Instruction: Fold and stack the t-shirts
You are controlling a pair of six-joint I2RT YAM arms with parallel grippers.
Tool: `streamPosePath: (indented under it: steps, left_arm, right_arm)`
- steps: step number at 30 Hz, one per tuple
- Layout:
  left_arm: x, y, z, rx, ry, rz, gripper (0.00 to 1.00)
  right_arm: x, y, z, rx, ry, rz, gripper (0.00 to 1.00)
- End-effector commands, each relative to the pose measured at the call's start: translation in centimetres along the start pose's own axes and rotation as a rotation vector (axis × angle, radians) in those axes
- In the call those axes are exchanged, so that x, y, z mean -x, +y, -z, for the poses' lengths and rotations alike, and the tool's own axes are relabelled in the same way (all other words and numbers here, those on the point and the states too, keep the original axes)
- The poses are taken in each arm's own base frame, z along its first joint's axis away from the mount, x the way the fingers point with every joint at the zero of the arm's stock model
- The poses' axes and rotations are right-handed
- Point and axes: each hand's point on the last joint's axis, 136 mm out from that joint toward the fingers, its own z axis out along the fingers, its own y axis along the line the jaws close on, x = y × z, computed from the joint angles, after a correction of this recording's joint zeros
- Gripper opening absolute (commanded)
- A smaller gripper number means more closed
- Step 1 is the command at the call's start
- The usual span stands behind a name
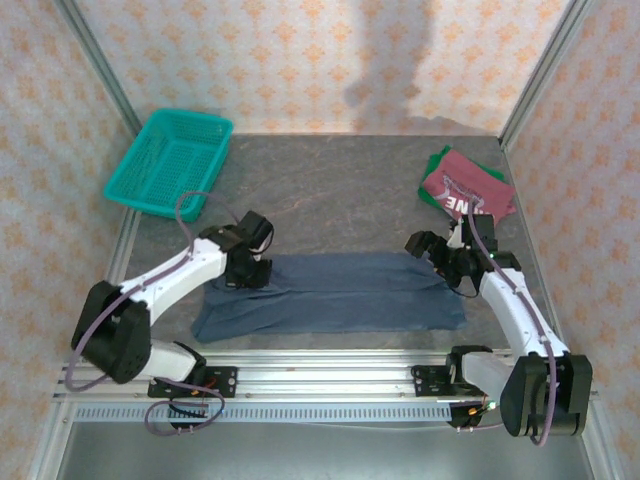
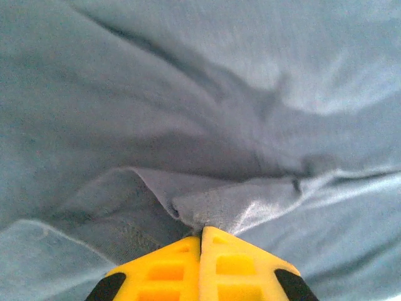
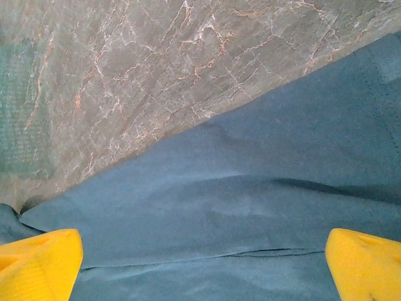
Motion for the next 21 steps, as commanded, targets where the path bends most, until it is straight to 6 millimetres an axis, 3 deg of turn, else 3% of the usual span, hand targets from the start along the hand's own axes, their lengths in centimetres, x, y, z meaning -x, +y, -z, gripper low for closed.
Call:
streamPosePath:
  steps: [1,6,7,9,11,14,17,19,21]
  left_arm:
    - [-2.8,1.0,-0.4,0.046,-0.021,0.114,0.0]
    - [-6.0,0.5,-0.6,-0.029,-0.095,0.213,0.03]
    - [-6.3,0.1,-0.6,-0.057,-0.098,0.221,0.11]
    - [-6.7,-0.3,-0.1,-0.085,-0.099,0.22,0.44]
    - [-6.2,-0.4,1.3,-0.093,-0.131,0.207,0.59]
    - [-3.6,-1.9,5.5,-0.17,-0.252,0.181,0.73]
    - [-1.2,-2.0,7.9,-0.154,-0.341,0.202,0.79]
    - [-1.1,0.5,6.8,-0.012,-0.291,0.289,0.77]
    - [-0.9,2.7,4.7,0.133,-0.2,0.353,0.69]
  right_arm:
    - [0.8,0.2,-0.2,0.001,-0.026,0.005,0.99]
    - [0.9,0.2,-0.5,-0.002,-0.023,0.004,0.99]
    - [0.9,0.1,-0.6,-0.004,-0.023,0.004,0.99]
    - [1.0,0.2,-0.7,-0.001,-0.022,0.003,0.99]
    - [1.1,0.1,-0.8,-0.005,-0.018,0.001,1.0]
    - [1.2,0.2,-1.0,-0.004,-0.01,-0.005,0.99]
    - [1.3,-0.3,-1.1,-0.034,-0.015,-0.017,1.0]
    - [1.2,-0.9,-1.2,-0.074,-0.009,-0.026,0.99]
    - [0.8,-2.4,-1.2,-0.186,0.007,-0.018,0.96]
